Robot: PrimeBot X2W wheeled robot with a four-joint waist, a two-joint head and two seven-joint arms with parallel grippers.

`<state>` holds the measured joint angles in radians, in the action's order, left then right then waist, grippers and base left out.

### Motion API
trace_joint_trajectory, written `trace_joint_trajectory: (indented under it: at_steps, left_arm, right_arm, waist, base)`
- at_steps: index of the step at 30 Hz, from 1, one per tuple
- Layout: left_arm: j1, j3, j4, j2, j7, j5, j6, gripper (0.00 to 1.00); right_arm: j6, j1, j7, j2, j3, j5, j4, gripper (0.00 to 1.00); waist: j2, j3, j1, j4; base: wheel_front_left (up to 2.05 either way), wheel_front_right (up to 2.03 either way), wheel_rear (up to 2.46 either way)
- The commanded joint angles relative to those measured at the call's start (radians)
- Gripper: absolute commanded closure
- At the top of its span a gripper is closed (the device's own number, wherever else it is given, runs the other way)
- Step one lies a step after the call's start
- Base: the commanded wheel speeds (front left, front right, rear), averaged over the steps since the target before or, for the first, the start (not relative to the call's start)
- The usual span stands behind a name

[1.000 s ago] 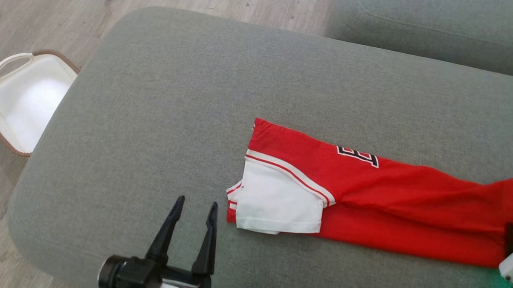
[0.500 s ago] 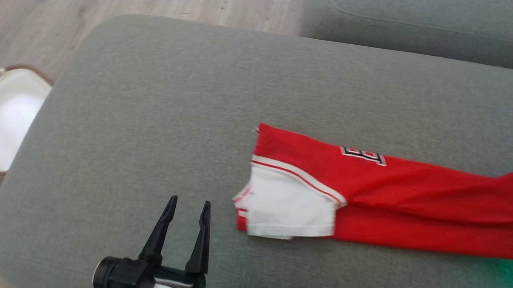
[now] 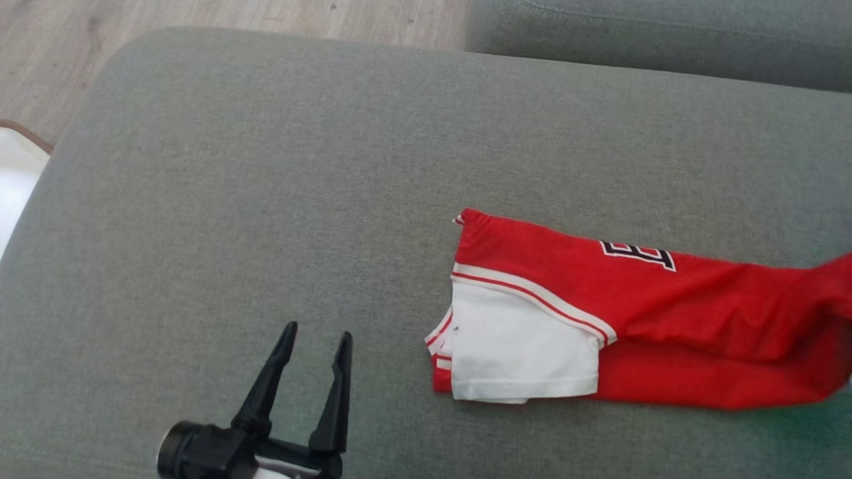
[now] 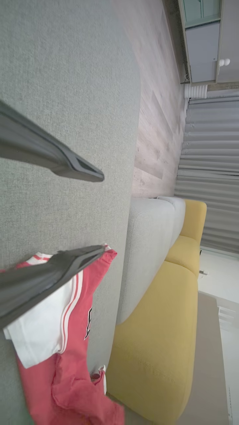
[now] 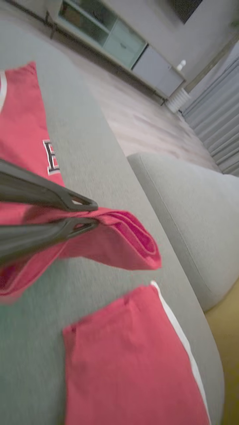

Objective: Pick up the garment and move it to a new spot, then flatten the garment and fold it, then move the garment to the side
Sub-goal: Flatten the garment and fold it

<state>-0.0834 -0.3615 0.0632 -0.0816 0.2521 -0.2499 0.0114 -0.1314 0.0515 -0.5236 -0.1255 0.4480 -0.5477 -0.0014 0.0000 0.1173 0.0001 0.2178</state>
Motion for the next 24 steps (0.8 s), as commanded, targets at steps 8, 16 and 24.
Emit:
trace_joint_trajectory:
  at_steps: [8, 16, 24]
  left_arm:
    - [0.025, 0.043, -0.008, 0.024, 0.010, 0.017, 0.025, 0.00]
    - [0.022, 0.038, 0.006, 0.029, 0.010, 0.019, 0.036, 0.00]
    - [0.022, 0.036, 0.018, 0.031, 0.010, 0.019, 0.042, 0.00]
  right_arm:
    - [0.001, 0.050, -0.011, 0.075, -0.128, -0.183, -0.106, 1.00]
    - [0.001, 0.050, 0.156, 0.075, -0.408, -0.360, 0.058, 1.00]
    - [0.001, 0.090, 0.291, 0.075, -0.611, -0.463, 0.192, 1.00]
  waist:
    - [0.0000, -0.021, -0.0001, 0.050]
    - [0.0000, -0.031, -0.0001, 0.112]
    - [0.0000, -0.036, -0.0001, 0.156]
  base:
    - [0.00, 0.00, 0.00]
    - [0.00, 0.00, 0.00]
    - [0.00, 0.00, 0.00]
